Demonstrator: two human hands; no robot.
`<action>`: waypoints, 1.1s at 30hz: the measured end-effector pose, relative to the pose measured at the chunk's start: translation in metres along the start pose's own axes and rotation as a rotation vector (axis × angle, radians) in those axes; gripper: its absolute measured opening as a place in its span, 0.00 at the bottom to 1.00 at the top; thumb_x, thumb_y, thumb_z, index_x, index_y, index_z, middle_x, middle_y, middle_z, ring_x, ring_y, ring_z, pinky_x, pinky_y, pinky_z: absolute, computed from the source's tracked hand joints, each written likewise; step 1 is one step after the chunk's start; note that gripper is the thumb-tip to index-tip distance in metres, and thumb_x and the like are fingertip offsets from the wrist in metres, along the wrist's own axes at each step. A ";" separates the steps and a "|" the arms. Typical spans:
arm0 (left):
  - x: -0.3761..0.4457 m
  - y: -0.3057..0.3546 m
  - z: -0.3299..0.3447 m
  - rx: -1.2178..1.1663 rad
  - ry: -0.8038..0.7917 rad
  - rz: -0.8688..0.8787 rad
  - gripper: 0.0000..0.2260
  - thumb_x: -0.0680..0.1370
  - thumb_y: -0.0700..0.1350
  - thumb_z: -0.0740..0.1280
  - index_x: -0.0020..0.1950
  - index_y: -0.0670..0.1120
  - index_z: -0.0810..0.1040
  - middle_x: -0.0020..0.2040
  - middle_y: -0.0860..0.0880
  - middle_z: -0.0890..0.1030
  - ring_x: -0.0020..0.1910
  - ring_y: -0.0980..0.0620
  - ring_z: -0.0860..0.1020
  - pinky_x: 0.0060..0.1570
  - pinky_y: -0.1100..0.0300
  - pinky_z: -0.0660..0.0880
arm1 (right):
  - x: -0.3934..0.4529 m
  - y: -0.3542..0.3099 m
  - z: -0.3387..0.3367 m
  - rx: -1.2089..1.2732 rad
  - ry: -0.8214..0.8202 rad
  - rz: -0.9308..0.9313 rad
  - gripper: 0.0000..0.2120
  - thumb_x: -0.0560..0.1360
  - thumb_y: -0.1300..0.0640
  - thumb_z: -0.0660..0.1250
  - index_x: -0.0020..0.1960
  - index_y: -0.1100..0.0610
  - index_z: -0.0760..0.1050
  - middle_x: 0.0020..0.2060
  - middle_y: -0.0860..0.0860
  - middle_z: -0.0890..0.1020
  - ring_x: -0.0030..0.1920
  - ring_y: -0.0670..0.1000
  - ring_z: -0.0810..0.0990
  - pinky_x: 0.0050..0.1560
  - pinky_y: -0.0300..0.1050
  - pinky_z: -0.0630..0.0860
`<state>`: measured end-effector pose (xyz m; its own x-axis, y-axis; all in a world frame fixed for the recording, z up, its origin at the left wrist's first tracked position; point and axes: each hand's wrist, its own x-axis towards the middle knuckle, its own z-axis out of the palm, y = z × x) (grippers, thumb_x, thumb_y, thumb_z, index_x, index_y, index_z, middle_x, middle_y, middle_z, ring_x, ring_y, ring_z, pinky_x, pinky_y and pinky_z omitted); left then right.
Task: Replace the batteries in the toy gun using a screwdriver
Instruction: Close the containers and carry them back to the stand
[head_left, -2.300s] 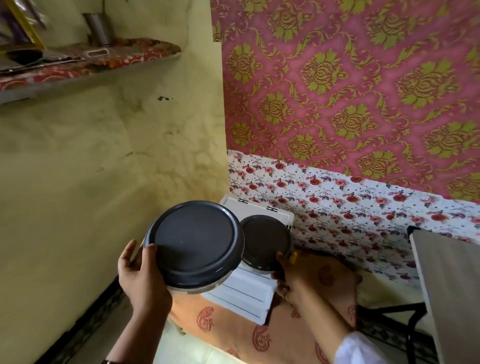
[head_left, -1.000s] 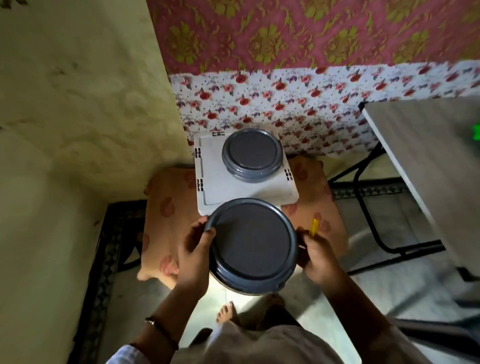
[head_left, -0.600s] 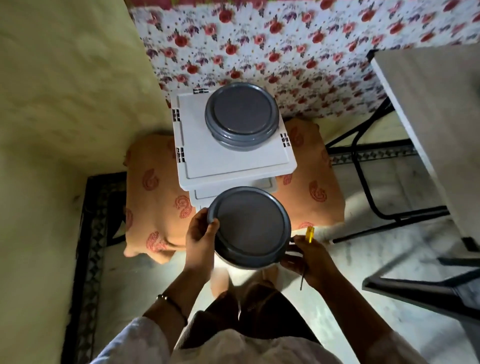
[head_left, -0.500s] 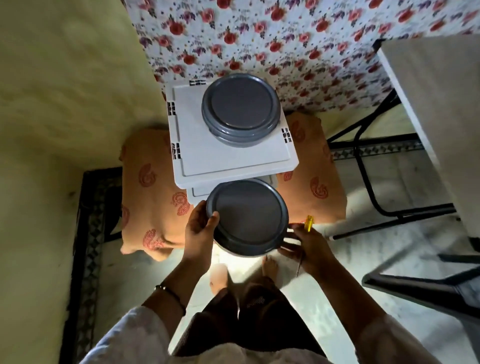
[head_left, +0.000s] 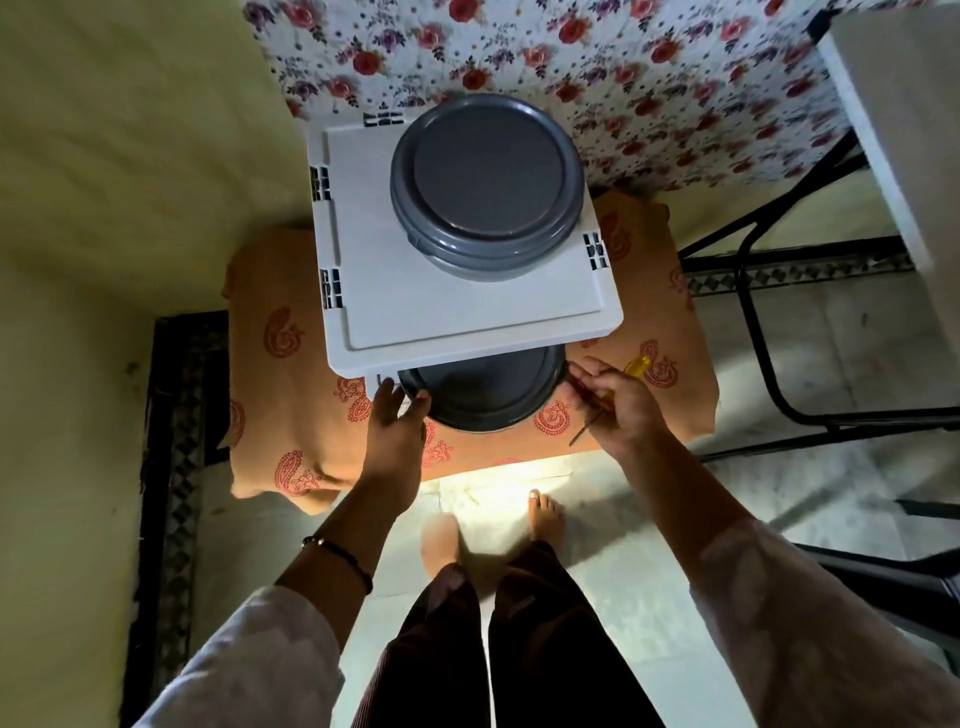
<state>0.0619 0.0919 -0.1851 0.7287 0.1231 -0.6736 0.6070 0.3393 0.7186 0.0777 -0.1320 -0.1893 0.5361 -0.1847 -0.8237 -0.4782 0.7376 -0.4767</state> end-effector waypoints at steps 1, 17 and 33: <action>-0.004 0.001 0.002 -0.054 0.049 -0.034 0.23 0.80 0.35 0.60 0.74 0.46 0.62 0.69 0.45 0.72 0.68 0.47 0.70 0.68 0.57 0.63 | 0.002 -0.001 0.001 -0.035 0.006 -0.004 0.10 0.77 0.71 0.55 0.52 0.65 0.73 0.46 0.59 0.79 0.41 0.54 0.81 0.33 0.41 0.80; 0.001 0.007 0.025 -0.020 0.063 0.028 0.14 0.79 0.31 0.57 0.41 0.47 0.73 0.38 0.53 0.75 0.38 0.60 0.72 0.42 0.66 0.66 | 0.016 -0.011 0.019 -0.098 -0.067 -0.048 0.10 0.76 0.69 0.58 0.43 0.61 0.76 0.44 0.57 0.81 0.45 0.54 0.81 0.52 0.47 0.77; -0.040 -0.011 -0.022 0.368 0.184 0.212 0.27 0.80 0.35 0.61 0.77 0.47 0.56 0.75 0.47 0.63 0.72 0.52 0.63 0.65 0.57 0.62 | -0.035 -0.005 -0.011 -0.699 0.201 -0.514 0.07 0.77 0.56 0.64 0.40 0.56 0.74 0.30 0.52 0.74 0.29 0.48 0.69 0.29 0.39 0.65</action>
<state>0.0187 0.1039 -0.1699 0.8006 0.3286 -0.5010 0.5474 -0.0611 0.8347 0.0538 -0.1362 -0.1610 0.7007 -0.5427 -0.4631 -0.5625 -0.0208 -0.8266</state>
